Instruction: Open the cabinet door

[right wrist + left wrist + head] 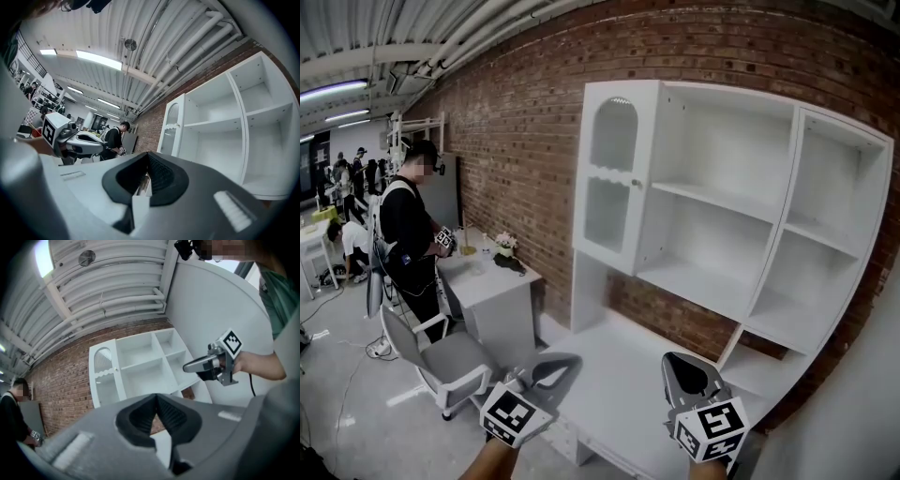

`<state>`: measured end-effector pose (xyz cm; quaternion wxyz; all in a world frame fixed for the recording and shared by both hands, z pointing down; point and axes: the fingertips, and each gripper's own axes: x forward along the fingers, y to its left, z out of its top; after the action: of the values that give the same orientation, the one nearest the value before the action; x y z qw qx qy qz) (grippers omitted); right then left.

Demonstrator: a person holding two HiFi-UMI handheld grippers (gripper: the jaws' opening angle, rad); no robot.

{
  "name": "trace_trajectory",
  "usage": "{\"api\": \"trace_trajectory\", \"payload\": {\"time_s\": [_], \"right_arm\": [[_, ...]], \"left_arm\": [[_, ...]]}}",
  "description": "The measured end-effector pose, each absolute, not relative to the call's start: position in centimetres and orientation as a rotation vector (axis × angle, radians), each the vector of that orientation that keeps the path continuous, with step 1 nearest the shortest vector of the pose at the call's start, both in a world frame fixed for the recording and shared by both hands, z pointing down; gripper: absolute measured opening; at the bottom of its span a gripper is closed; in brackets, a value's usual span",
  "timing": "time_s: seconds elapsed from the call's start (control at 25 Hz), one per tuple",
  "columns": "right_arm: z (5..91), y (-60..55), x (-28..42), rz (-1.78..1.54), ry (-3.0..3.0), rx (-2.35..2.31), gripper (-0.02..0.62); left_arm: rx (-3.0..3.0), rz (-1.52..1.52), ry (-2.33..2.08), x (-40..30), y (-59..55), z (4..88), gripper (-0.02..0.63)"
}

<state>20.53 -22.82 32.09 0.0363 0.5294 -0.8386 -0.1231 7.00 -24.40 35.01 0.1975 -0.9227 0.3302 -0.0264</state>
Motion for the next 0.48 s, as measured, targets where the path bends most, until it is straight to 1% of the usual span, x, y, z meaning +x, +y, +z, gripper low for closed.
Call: {"api": "trace_trajectory", "payload": {"time_s": [0.48], "right_arm": [[32.4, -27.6, 18.9, -0.328, -2.479, 1.741, 0.006]], "left_arm": [[-2.637, -0.047, 0.799, 5.6, -30.7, 34.5, 0.002]]}}
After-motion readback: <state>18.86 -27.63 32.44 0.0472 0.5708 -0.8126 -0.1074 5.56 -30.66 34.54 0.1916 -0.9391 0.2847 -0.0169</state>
